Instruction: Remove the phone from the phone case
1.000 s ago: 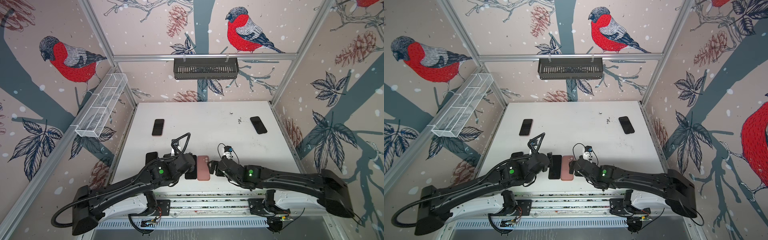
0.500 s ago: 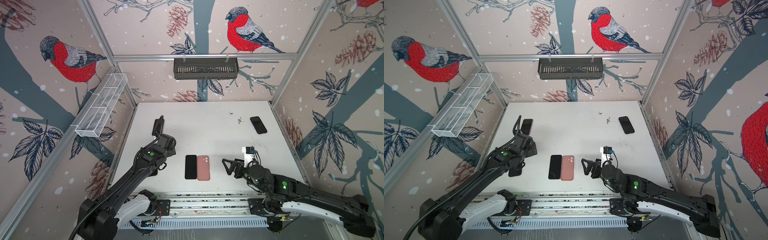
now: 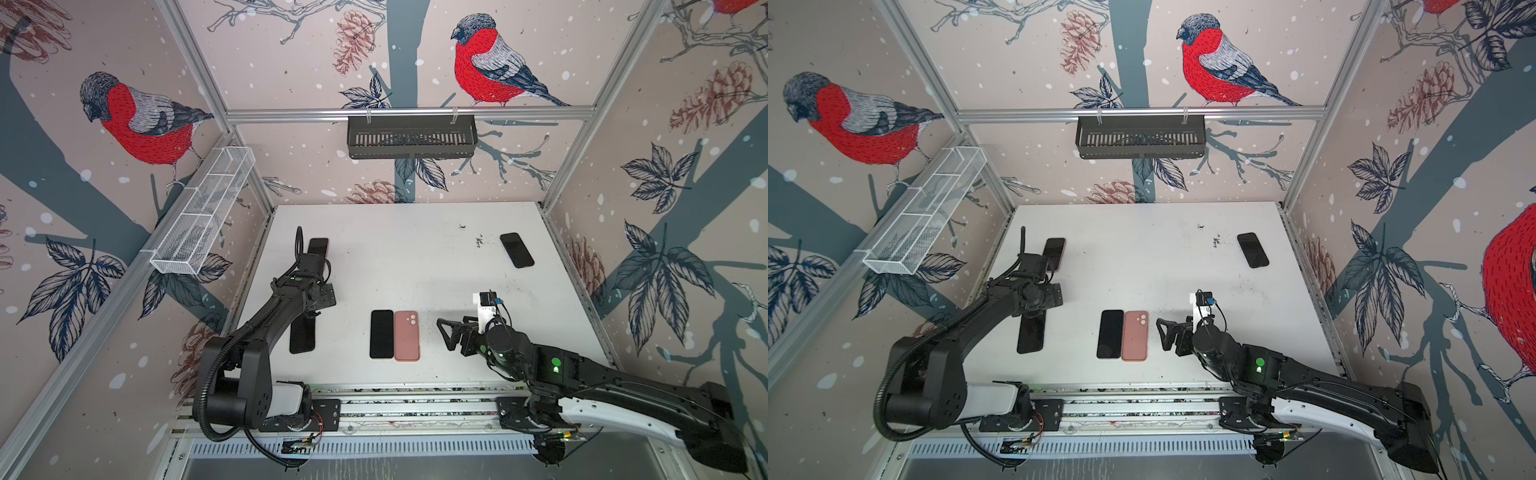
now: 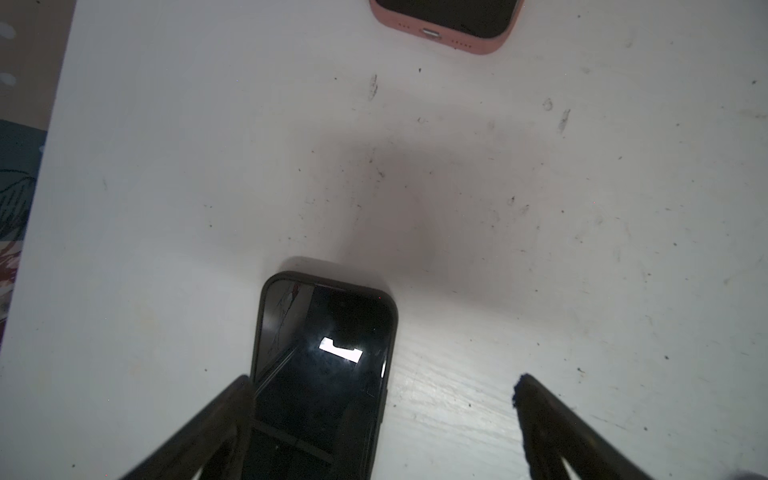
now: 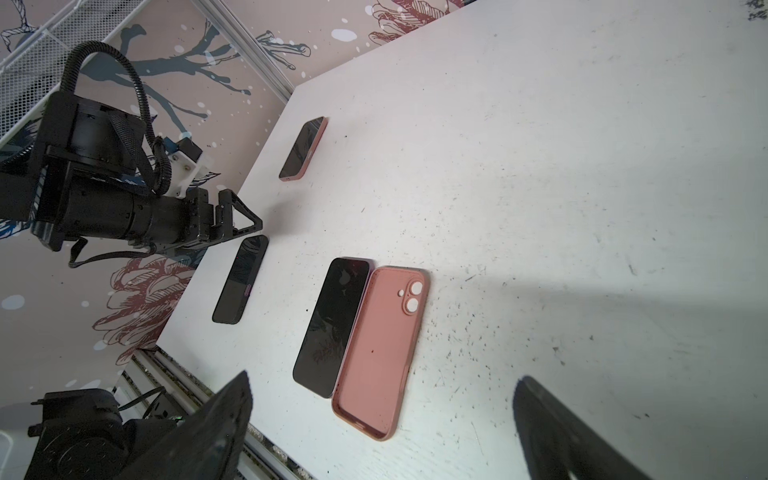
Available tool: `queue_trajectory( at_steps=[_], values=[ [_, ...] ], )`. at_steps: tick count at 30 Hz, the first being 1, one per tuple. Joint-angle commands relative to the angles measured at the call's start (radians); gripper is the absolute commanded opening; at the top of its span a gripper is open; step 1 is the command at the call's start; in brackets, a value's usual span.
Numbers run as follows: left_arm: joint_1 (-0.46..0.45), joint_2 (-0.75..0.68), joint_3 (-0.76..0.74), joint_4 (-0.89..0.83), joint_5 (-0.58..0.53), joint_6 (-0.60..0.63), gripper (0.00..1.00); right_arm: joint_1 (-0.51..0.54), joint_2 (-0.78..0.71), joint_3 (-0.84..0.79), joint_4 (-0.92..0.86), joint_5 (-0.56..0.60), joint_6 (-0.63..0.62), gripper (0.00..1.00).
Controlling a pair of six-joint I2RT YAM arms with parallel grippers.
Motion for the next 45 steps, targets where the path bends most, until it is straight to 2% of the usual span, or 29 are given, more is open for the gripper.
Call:
queue_trajectory(
  at_steps=[1, 5, 10, 17, 24, 29, 36, 45],
  values=[
    [0.032, 0.021, -0.014, 0.021, 0.044, 0.017, 0.97, -0.011, -0.010, -0.013, 0.053, -0.027, -0.022, 0.99],
    [0.088, 0.061, -0.053, 0.056, 0.092, 0.013, 0.97, -0.024, -0.016, -0.020, 0.060, -0.040, -0.019, 0.99],
    [0.131, 0.077, -0.046, 0.043, 0.068, 0.005, 0.97, -0.032, -0.020, -0.029, 0.062, -0.045, -0.011, 0.99],
    [0.160, 0.150, -0.045, 0.040, 0.081, -0.005, 0.97, -0.035, -0.029, -0.041, 0.069, -0.049, 0.006, 0.99],
    [0.195, 0.164, -0.047, 0.039, 0.080, -0.010, 0.97, -0.036, -0.046, -0.038, 0.057, -0.039, 0.014, 0.99],
    [0.185, 0.178, -0.056, 0.058, 0.125, 0.003, 0.97, -0.036, -0.051, -0.040, 0.054, -0.036, 0.020, 0.99],
    [0.117, 0.277, -0.016, 0.030, 0.209, 0.024, 0.97, -0.038, -0.045, -0.034, 0.059, -0.038, 0.018, 0.99],
    [0.083, 0.275, -0.022, 0.056, 0.304, 0.039, 0.97, -0.040, -0.050, -0.040, 0.054, -0.031, 0.018, 0.99]
  ],
)
